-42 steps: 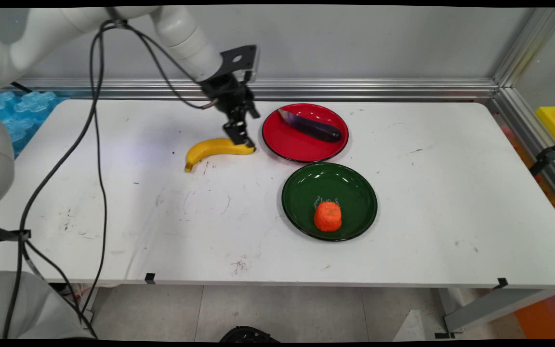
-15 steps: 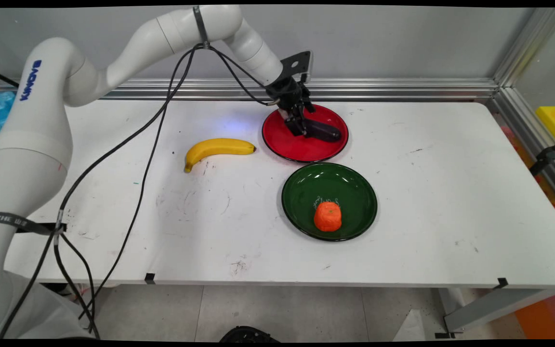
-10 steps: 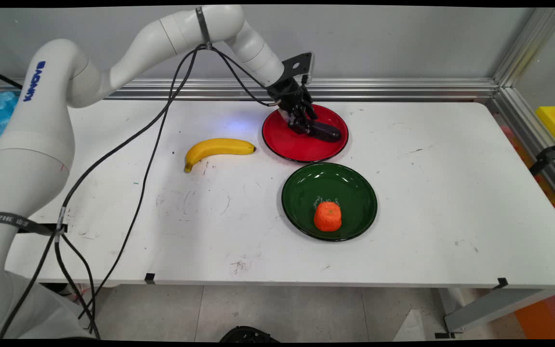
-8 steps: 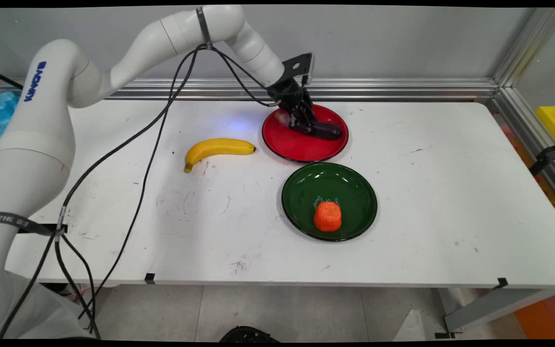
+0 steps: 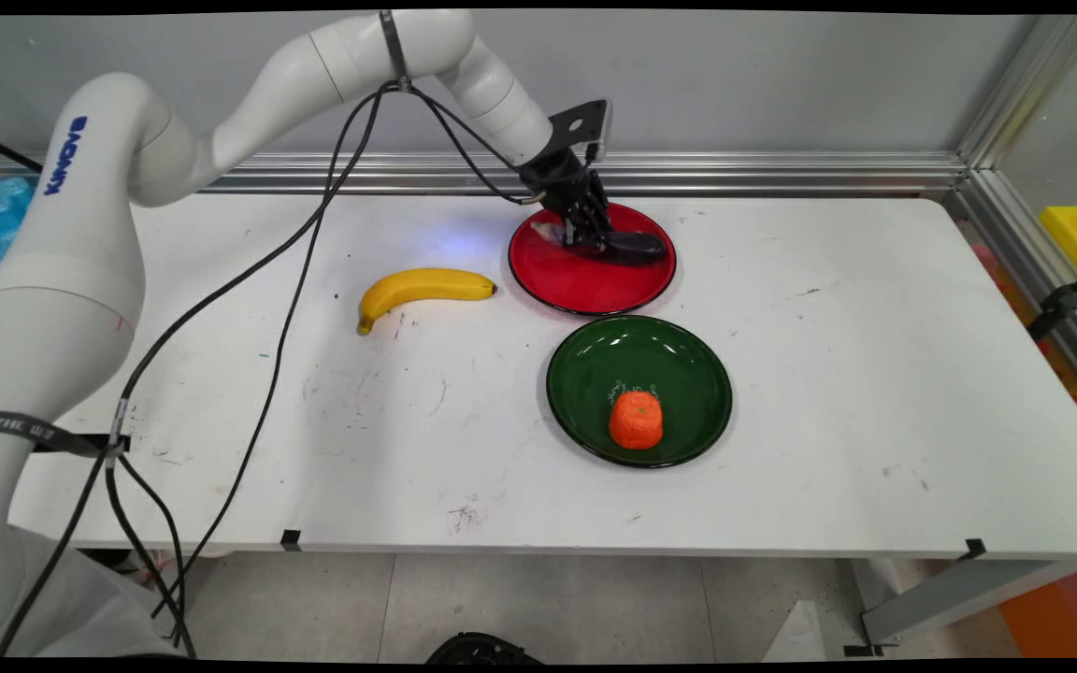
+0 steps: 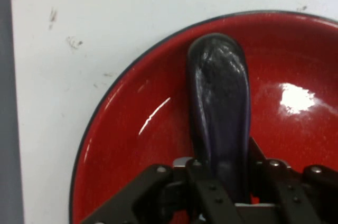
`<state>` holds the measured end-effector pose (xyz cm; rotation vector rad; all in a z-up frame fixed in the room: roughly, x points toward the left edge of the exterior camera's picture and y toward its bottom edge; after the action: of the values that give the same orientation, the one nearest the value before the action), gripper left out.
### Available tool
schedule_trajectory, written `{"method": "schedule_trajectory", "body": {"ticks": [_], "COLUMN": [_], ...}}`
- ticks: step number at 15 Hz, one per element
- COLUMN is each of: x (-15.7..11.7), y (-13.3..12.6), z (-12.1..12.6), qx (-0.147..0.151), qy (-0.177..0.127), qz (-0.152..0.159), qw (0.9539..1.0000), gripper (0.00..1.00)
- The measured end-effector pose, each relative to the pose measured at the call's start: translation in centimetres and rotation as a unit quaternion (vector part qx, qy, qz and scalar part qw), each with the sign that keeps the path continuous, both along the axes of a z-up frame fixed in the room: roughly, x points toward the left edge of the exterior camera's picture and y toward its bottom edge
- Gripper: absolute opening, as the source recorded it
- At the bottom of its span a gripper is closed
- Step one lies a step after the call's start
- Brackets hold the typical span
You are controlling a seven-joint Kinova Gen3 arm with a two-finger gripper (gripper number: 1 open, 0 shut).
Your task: Place the picked object on the green plate
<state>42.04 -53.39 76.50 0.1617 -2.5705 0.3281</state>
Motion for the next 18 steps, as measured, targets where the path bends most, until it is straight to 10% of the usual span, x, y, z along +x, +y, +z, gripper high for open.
{"method": "schedule_trajectory", "body": {"ticks": [18], "x": [-5.2], "y": [11.2], "z": [5.7], "qx": [0.033], "qy": [0.037], "qz": [0.072], "qw": [0.9961], "gripper": [0.00]}}
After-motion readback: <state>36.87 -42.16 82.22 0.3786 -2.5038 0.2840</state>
